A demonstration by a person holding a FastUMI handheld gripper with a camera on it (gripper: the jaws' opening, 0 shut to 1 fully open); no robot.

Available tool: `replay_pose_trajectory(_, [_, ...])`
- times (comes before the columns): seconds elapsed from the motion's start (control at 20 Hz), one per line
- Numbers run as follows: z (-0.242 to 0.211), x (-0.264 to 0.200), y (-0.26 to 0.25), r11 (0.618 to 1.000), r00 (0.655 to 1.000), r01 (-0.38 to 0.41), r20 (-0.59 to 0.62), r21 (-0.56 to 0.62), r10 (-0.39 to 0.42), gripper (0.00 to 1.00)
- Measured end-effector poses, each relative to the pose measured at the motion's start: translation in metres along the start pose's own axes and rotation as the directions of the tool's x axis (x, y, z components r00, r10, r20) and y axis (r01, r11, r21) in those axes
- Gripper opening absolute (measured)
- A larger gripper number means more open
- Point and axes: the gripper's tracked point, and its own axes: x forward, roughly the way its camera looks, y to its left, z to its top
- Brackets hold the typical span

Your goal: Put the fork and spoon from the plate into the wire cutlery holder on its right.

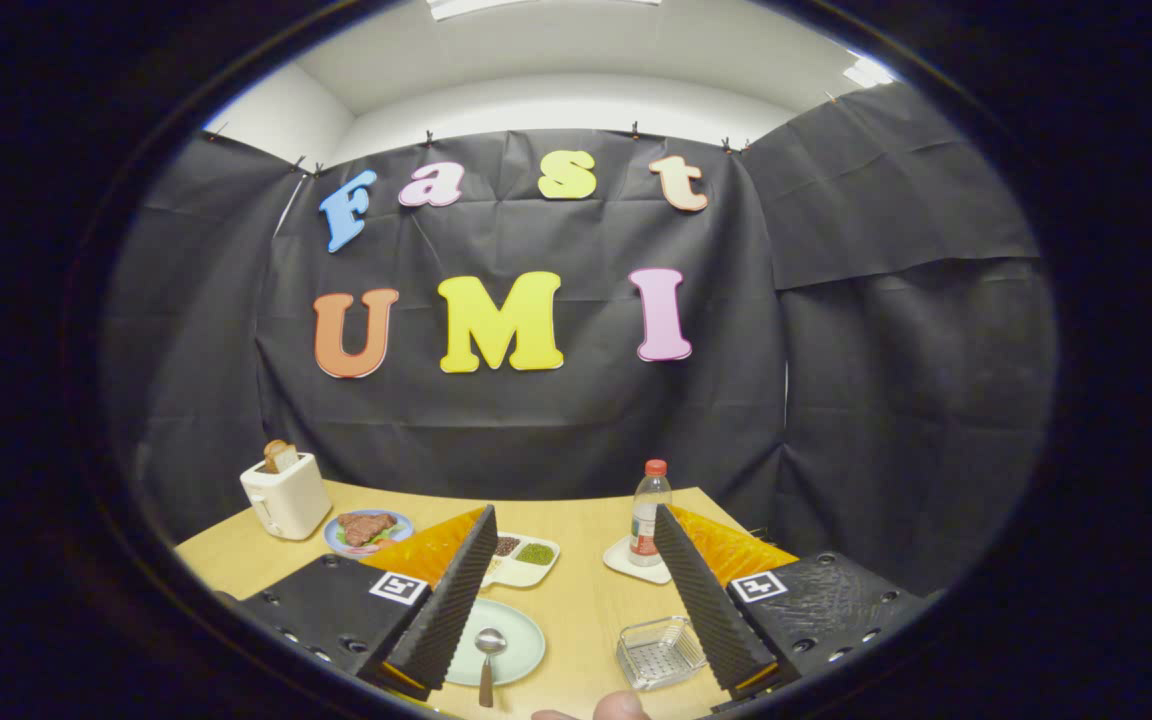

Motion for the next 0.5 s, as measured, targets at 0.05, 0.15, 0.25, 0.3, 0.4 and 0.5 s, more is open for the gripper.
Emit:
replay_pose_trajectory(0.05, [0.0, 0.0, 0.001, 1.0, 1.0, 0.0, -0.001, 0.001, 0.0, 0.94])
replay_pose_trajectory(0.15, [-0.002, 0.001, -0.001, 1.0, 1.0, 0.011, -0.015, -0.008, -0.012, 0.94])
replay_pose_trajectory(0.25, [-0.014, 0.004, 0.0, 1.0, 0.998, 0.013, -0.068, -0.02, -0.014, 0.94])
replay_pose_trajectory(0.3, [-0.021, 0.003, 0.006, 1.0, 0.995, -0.001, -0.102, -0.021, -0.001, 0.94])
replay_pose_trajectory(0.4, [-0.04, 0.003, 0.017, 0.999, 0.981, -0.041, -0.192, -0.027, 0.035, 0.94])
replay_pose_trajectory(0.5, [-0.069, 0.0, 0.033, 0.995, 0.947, -0.098, -0.309, -0.035, 0.082, 0.94])
